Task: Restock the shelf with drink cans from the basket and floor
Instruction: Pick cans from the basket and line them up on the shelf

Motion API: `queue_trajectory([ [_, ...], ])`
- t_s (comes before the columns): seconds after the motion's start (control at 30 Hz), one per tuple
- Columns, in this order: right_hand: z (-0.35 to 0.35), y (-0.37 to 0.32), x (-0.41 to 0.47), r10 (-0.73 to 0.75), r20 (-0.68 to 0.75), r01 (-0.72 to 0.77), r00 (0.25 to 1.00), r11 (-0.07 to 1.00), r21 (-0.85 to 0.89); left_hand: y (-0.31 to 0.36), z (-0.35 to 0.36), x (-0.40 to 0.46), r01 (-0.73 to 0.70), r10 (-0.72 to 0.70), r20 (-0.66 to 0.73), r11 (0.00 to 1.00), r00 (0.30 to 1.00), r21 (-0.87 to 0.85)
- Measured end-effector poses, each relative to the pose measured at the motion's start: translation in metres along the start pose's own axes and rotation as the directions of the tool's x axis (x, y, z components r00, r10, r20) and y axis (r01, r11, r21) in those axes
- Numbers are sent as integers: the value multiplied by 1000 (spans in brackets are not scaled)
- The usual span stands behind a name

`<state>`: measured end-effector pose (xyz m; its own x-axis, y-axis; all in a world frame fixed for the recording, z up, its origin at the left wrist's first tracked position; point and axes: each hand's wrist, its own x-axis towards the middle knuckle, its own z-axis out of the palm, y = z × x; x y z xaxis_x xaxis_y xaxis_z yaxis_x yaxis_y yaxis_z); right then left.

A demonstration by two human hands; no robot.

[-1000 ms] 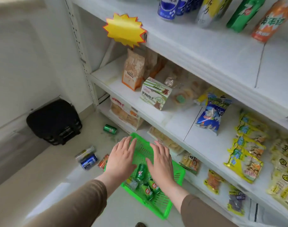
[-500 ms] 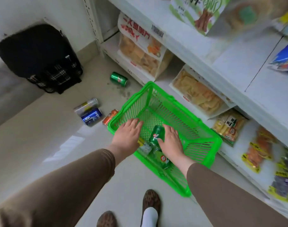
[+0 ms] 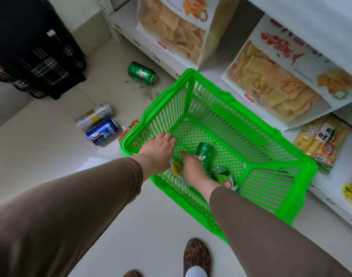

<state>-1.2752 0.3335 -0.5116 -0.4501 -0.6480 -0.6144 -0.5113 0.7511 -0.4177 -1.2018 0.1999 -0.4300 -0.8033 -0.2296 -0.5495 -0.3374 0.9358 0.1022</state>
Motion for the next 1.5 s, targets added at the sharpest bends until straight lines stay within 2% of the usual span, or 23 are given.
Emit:
queue_trajectory([
  [0.2, 38, -2, 43, 7, 119, 2, 993, 997, -80, -18, 15, 20, -8, 7, 76, 1000, 997, 9],
  [0.43, 46, 5, 57, 41, 95, -32, 995, 994, -100, -25, 20, 28, -17, 19, 85, 1000, 996, -26],
  [0.5, 36, 8, 52, 46, 28, -46, 999, 999, -25, -22, 15, 25, -18, 21, 69, 999, 997, -31],
  [0.6, 8, 11, 33, 67, -76, -53, 995, 983, 174, -13, 3, 13, -19, 20, 33, 999, 999, -46],
  [0.73, -47, 6, -11, 138, -139, -63, 981, 894, 443, 6, -33, -20, -5, 3, -12, 994, 1000, -107],
  [0.87, -118, -15, -70, 201, -209, -21, 957, 767, 641, 25, -102, -65, 4, -20, -80, 980, 997, -200],
  [1.03, -230, -76, -163, 188, -300, 80, 935, 714, 696, 38, -221, -139, 9, -49, -151, 967, 987, -256],
  [1.27, -402, -200, -316, 114, -505, 286, 856, 709, 645, 48, -416, -273, -51, -48, -384, 969, 922, -243],
  [1.5, -539, -289, -426, 9, -673, 485, 739, 687, 541, 57, -552, -361, -131, -43, -624, 964, 781, -231],
])
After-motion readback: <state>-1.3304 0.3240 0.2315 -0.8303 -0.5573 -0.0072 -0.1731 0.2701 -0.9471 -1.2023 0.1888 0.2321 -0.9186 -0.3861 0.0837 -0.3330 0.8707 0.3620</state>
